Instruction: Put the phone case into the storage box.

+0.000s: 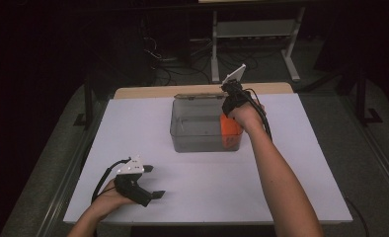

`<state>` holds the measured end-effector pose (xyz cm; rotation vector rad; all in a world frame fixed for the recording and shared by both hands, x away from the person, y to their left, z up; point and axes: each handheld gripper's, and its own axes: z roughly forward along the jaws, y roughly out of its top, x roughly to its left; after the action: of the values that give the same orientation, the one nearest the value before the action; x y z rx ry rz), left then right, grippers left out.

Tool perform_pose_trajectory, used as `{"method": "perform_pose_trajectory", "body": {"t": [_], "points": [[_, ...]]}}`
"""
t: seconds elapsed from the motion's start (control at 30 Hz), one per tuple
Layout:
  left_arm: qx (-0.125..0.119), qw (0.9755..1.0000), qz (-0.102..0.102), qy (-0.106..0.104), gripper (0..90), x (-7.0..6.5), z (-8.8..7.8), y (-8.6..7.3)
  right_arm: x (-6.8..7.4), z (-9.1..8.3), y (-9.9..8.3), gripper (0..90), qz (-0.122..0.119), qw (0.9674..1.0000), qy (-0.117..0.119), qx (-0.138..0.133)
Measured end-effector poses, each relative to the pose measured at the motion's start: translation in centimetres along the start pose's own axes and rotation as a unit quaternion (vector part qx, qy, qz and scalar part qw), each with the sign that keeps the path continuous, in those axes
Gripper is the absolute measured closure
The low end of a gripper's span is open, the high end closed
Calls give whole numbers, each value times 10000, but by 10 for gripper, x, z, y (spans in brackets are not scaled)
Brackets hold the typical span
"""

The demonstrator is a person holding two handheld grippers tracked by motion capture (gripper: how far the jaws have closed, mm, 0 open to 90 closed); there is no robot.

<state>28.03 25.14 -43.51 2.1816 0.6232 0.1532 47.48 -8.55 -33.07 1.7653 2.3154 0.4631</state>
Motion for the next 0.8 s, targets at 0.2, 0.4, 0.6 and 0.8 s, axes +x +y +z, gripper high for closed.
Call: {"method": "perform_pose_trajectory", "body": {"t": [0.2, 0.4, 0.6, 0.8], "points": [[9, 10000, 1, -2, 0, 1, 0, 0, 2, -5, 0, 595, -86, 9999, 76, -86], [7, 10000, 8, 2, 0, 1, -1, 0, 5, -8, -1, 478, -250, 9994, 95, -237], [-21, 10000, 24, 27, 0, 2, 0, -1, 7, -12, -2, 335, -456, 9979, 81, -443], [-81, 9999, 44, 42, 0, 6, 0, -1, 9, -11, -4, 180, -790, 9947, 92, -647]]}}
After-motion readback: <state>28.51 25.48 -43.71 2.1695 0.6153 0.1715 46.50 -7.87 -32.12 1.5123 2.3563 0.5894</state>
